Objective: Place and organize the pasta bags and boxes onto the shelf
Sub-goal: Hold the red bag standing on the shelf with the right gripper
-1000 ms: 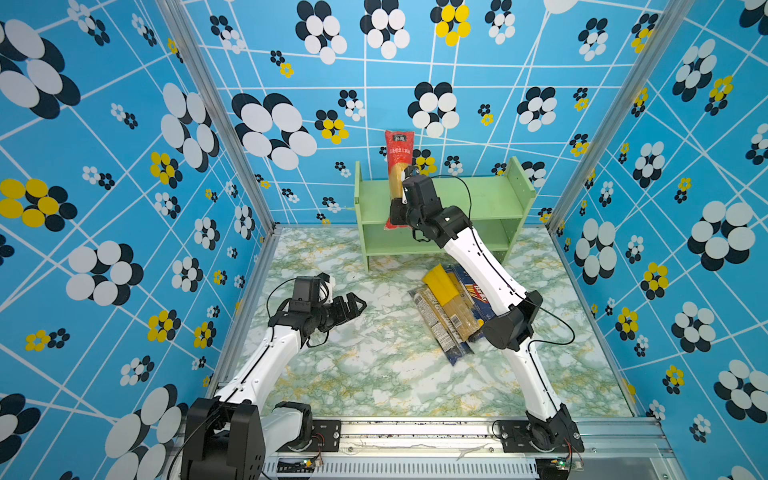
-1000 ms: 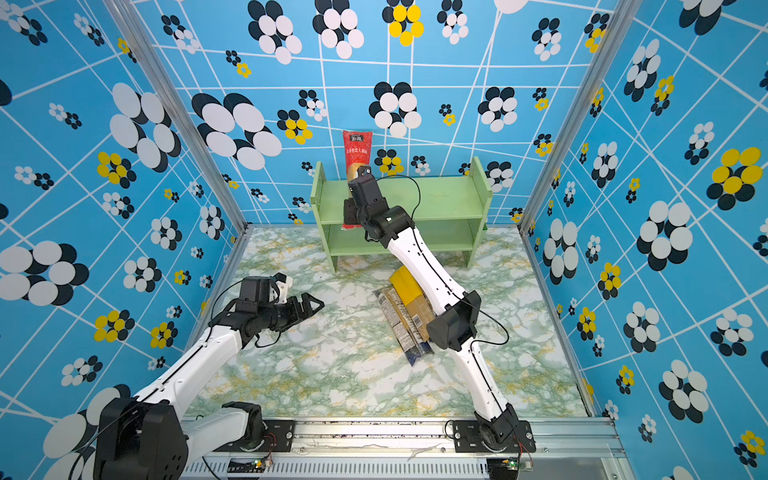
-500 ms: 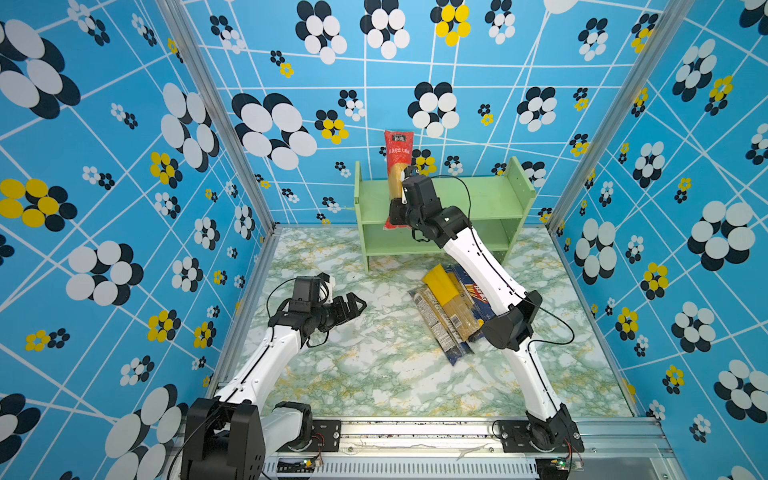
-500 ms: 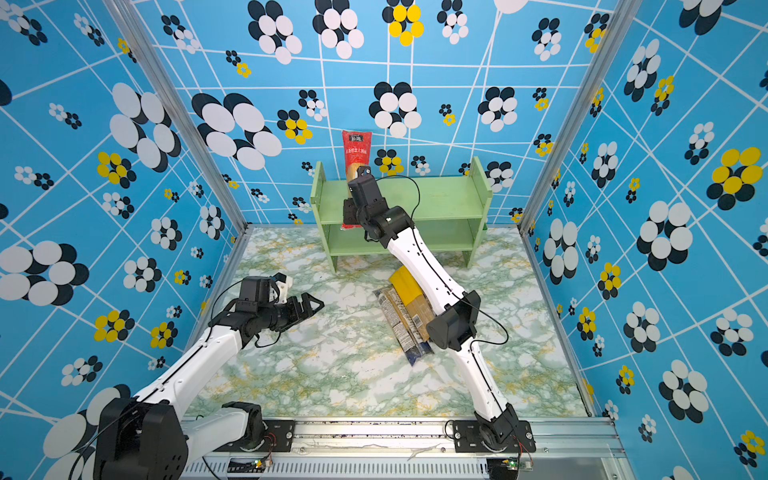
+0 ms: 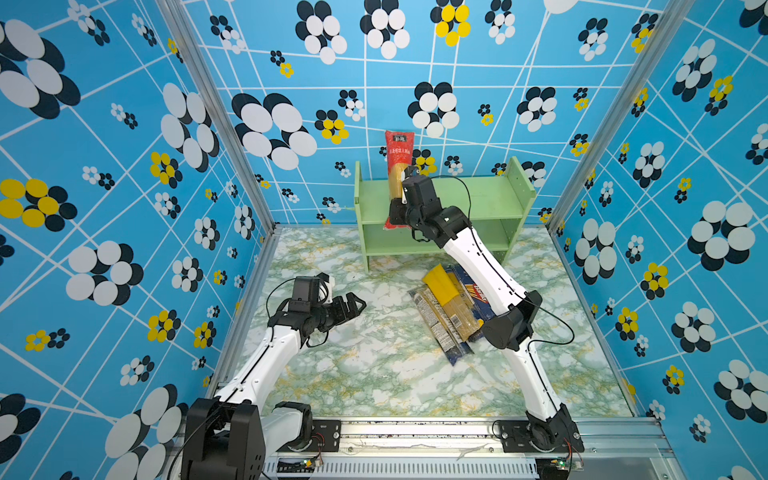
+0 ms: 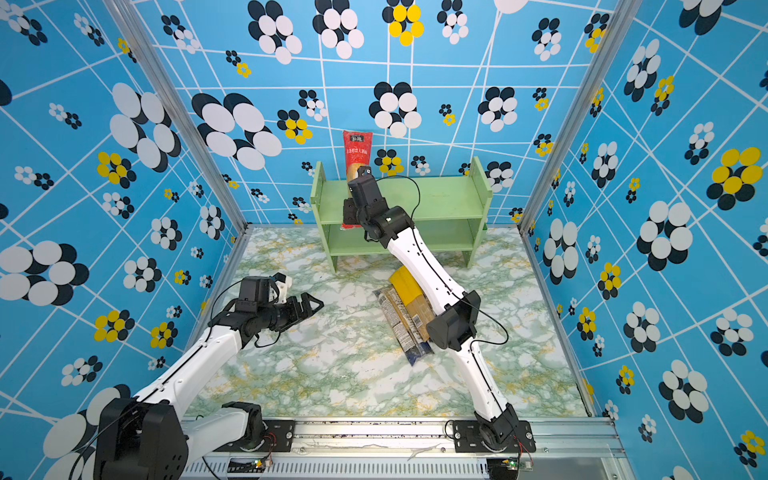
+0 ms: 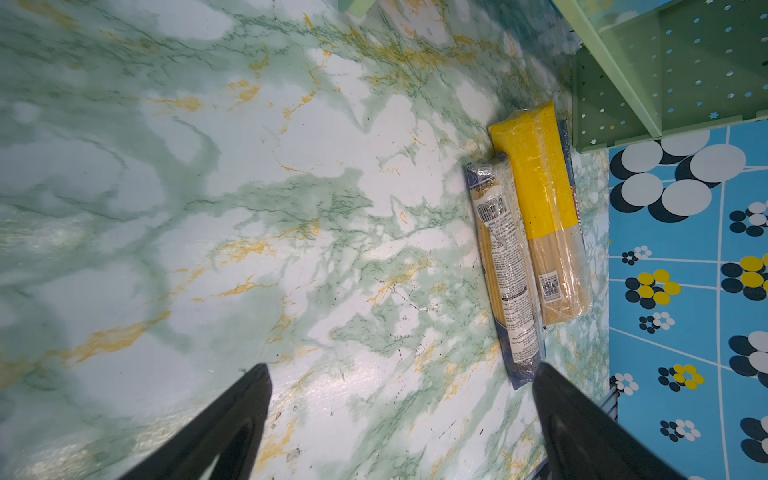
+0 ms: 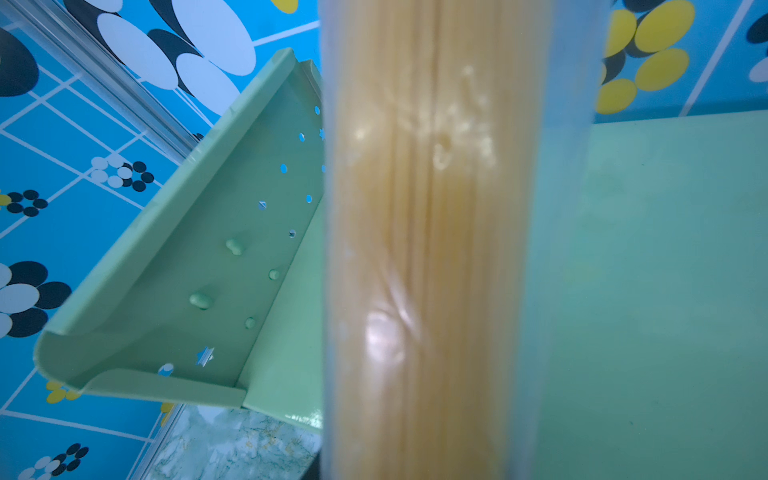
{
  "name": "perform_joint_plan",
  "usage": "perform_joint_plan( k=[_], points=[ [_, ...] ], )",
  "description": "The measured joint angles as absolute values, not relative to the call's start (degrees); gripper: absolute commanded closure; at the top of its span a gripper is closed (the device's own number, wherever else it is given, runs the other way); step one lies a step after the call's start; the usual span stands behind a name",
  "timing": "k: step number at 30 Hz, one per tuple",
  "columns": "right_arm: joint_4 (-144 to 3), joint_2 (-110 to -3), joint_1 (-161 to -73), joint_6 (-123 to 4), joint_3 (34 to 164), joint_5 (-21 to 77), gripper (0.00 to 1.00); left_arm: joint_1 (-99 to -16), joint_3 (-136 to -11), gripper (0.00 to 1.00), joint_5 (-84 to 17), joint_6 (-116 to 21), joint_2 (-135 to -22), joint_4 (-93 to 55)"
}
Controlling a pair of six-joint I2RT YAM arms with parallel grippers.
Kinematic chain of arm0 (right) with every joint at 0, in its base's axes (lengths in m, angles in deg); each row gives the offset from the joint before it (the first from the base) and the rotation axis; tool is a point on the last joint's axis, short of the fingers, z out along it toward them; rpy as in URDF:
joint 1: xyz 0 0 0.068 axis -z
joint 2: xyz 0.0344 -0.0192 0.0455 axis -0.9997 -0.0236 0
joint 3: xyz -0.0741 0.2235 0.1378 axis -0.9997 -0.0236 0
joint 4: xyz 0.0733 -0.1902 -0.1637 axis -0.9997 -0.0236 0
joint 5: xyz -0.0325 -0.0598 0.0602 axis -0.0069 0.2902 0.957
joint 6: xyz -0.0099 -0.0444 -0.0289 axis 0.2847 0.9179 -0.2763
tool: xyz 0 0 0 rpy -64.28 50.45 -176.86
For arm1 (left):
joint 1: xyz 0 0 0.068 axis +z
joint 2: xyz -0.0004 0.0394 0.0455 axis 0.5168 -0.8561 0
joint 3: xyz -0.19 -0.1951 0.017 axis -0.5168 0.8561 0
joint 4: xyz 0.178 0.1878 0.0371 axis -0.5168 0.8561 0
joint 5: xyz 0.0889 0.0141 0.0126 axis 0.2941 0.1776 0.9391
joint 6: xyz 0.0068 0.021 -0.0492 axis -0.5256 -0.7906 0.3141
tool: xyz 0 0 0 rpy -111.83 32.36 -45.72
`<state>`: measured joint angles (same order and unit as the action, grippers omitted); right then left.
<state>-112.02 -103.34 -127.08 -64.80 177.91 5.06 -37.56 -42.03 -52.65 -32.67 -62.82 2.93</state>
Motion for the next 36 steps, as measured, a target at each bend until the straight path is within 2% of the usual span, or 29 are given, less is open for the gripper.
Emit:
perform_joint_plan(
  k=[36],
  points=[
    [-111.1, -103.3, -127.1, -65.2, 177.1, 5.5, 0.71, -37.1, -41.8, 0.01, -52.7, -32.6, -62.2, 2.8]
  ],
)
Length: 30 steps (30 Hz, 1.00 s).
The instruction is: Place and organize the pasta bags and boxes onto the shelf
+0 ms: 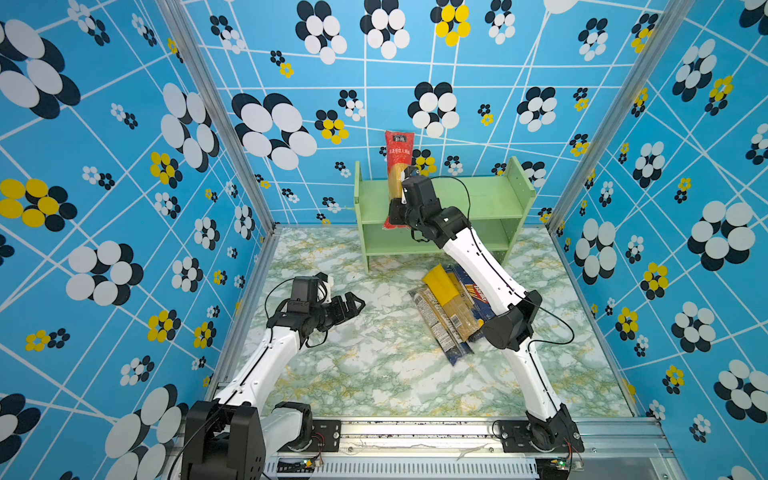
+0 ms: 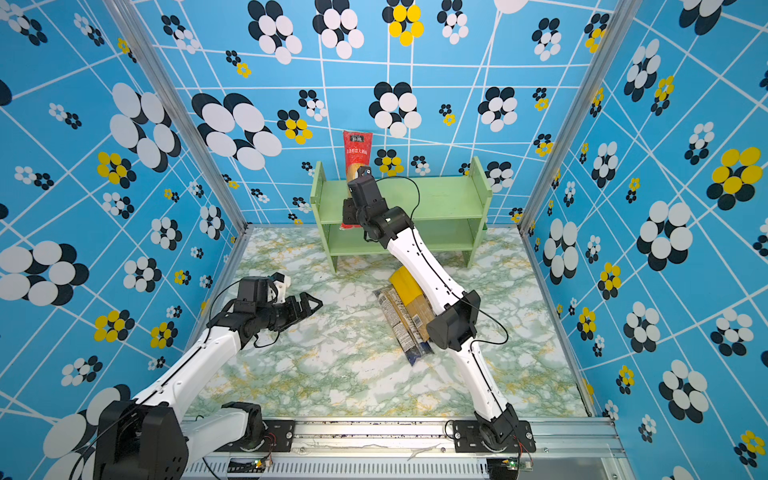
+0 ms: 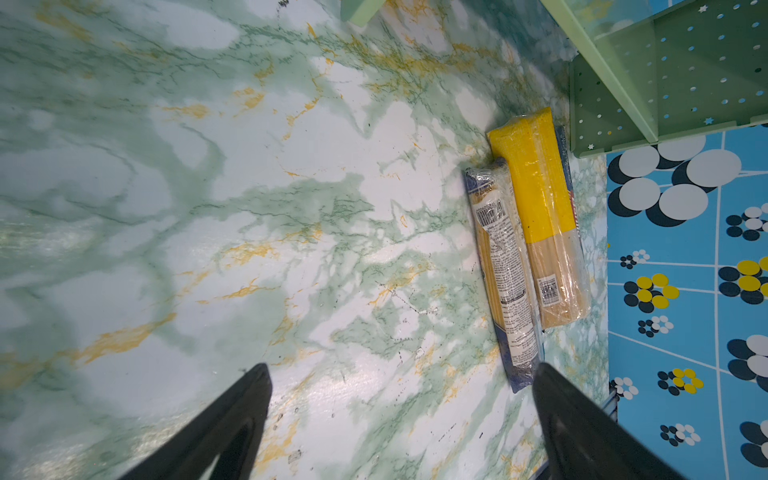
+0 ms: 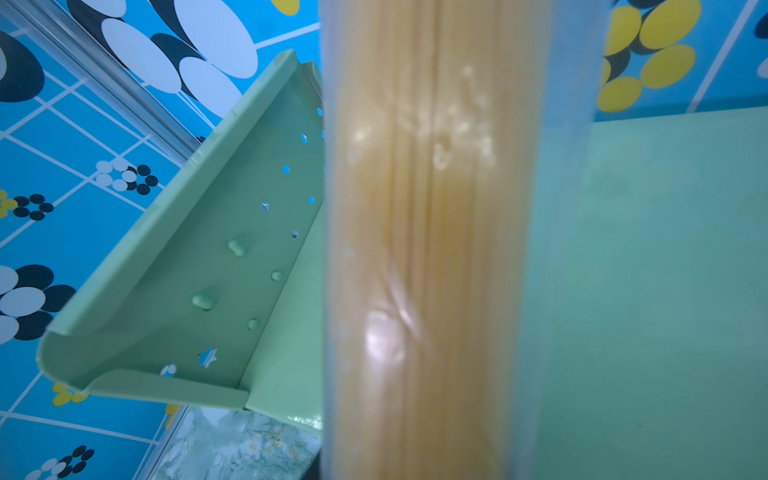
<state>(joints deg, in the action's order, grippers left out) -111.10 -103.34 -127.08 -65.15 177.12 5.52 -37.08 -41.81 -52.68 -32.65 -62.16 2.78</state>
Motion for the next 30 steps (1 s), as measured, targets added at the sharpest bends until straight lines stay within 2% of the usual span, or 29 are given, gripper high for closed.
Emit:
perform_joint_plan(
  k=[30],
  points=[
    [-110.7, -103.3, -127.1, -65.2, 176.2, 6.4, 0.66, -36.7, -41.8, 0.01, -52.7, -32.6, -62.1, 2.8]
  ],
)
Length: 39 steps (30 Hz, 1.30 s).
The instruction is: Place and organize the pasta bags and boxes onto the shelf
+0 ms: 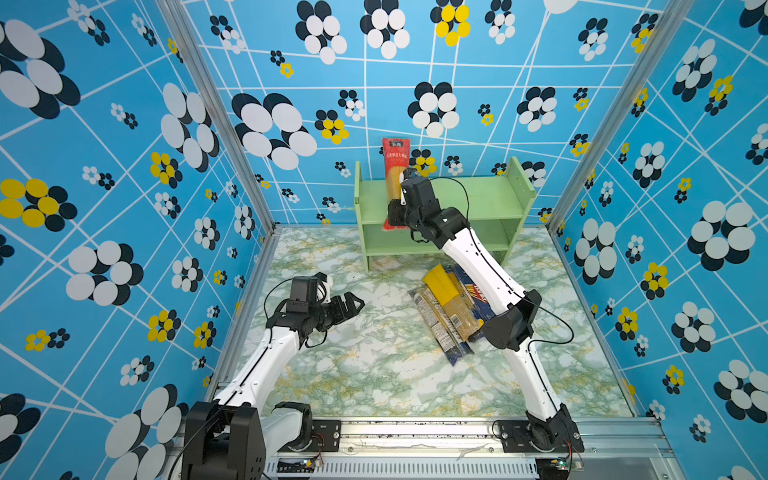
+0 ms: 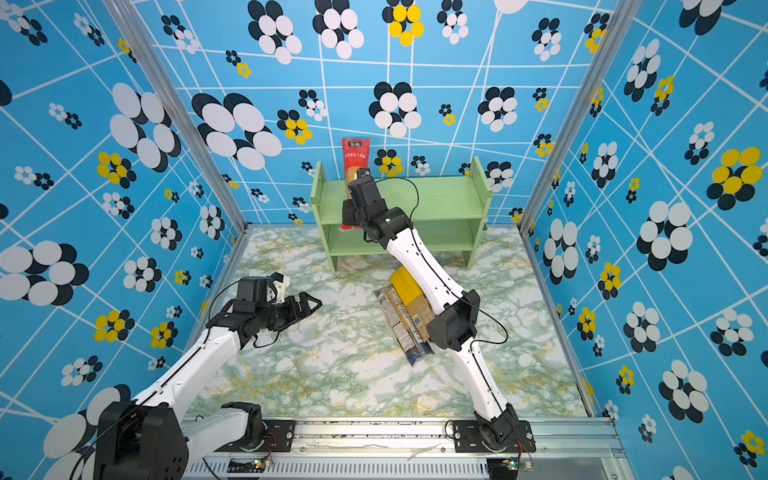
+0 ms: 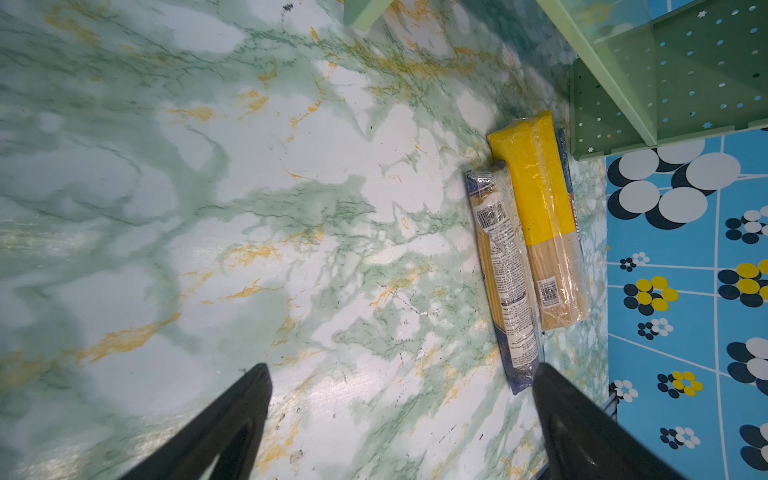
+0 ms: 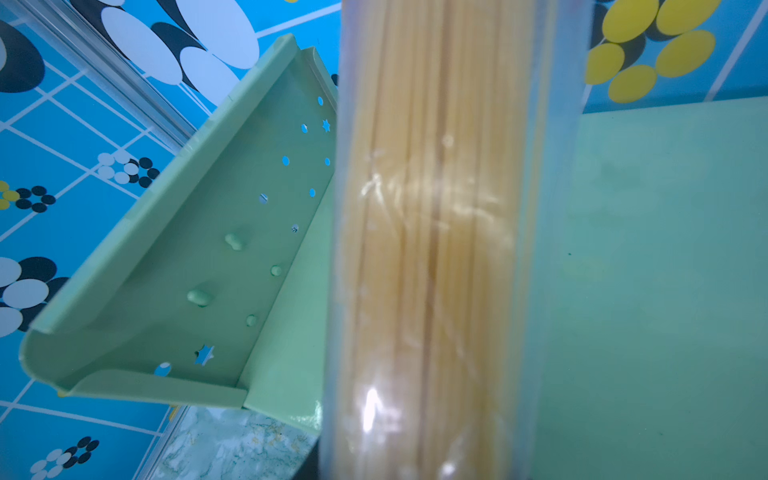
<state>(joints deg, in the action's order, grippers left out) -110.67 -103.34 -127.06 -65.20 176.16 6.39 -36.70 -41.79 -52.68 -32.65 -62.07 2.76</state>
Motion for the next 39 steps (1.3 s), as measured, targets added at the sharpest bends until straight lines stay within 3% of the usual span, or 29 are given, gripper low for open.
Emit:
perform_joint_plan(
  k=[39],
  points=[
    [-109.0, -103.3, -126.7, -66.9, 175.1, 6.4, 0.59, -36.7, -41.7, 0.01, -52.7, -32.6, -62.1, 2.7]
  ],
)
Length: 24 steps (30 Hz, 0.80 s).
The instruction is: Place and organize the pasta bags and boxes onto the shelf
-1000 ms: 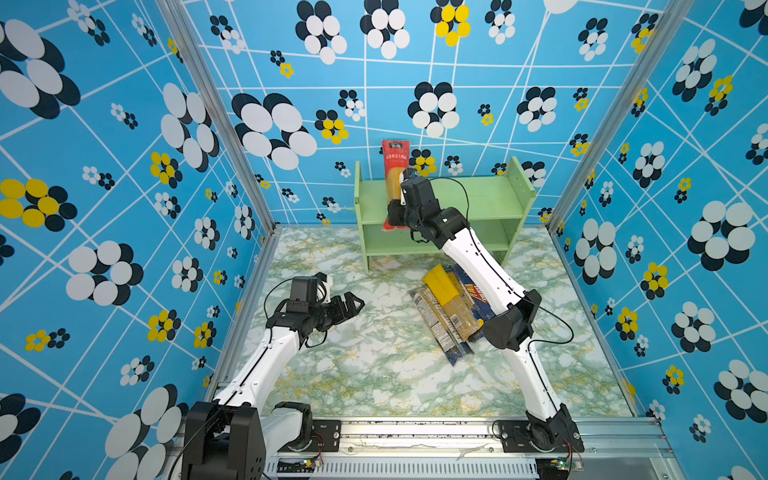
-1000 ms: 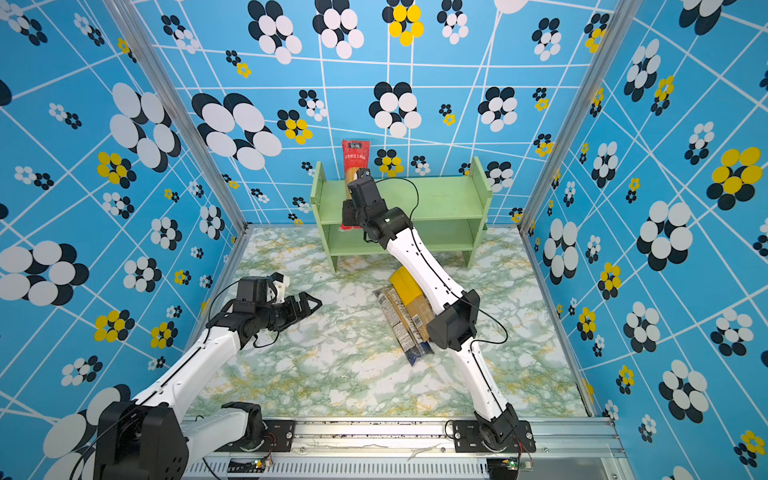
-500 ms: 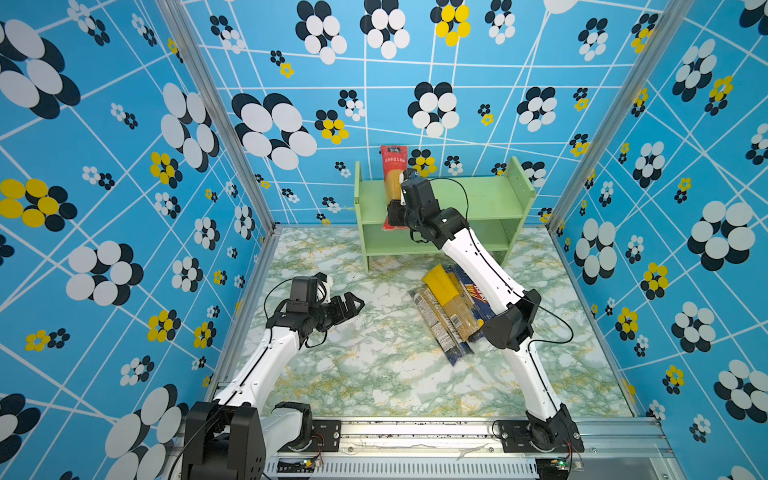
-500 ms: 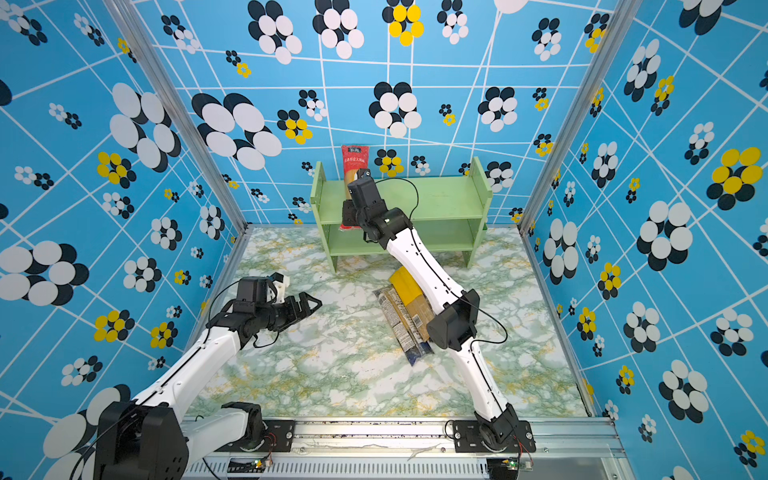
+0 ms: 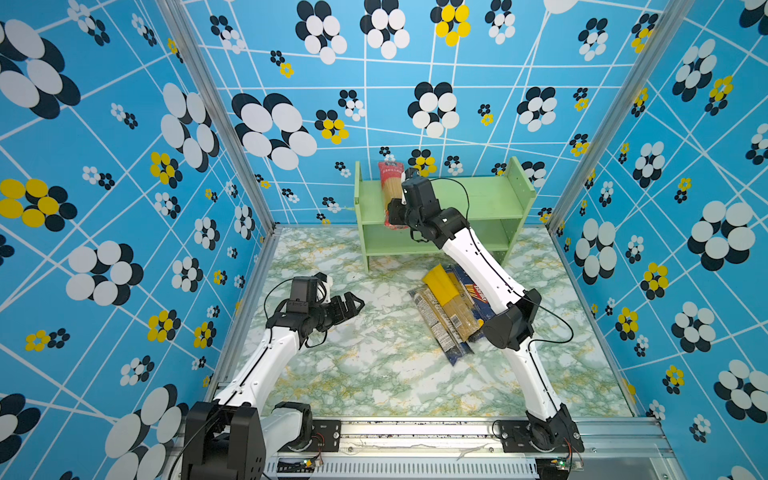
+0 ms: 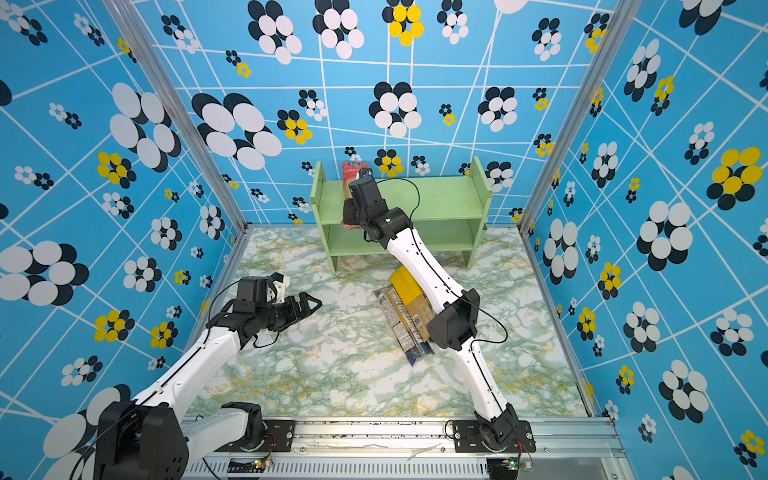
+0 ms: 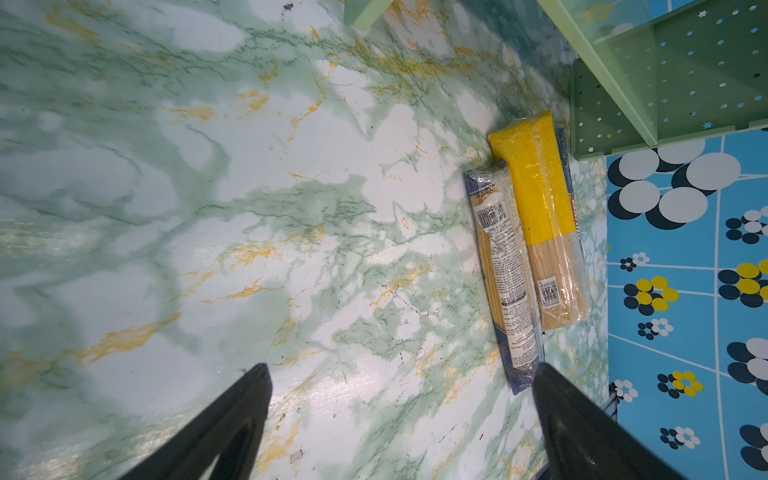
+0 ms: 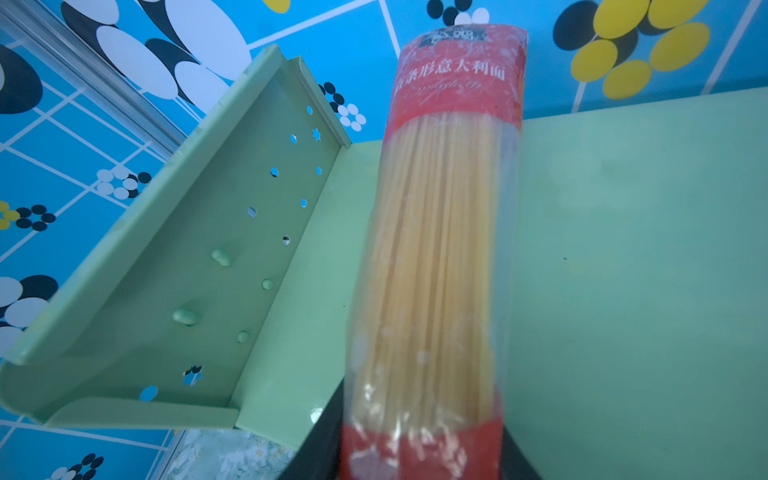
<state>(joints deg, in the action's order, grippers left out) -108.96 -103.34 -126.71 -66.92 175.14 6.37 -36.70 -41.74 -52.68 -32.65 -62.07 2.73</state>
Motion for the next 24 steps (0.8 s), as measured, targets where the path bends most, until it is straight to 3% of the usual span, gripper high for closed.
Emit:
perform_joint_plan(
  k=[24],
  points=[
    [-108.1, -103.3, -126.7, -66.3, 175.1, 6.4, 0.40, -36.4, -41.3, 0.01, -52.7, -32.6, -62.1, 2.6]
  ],
)
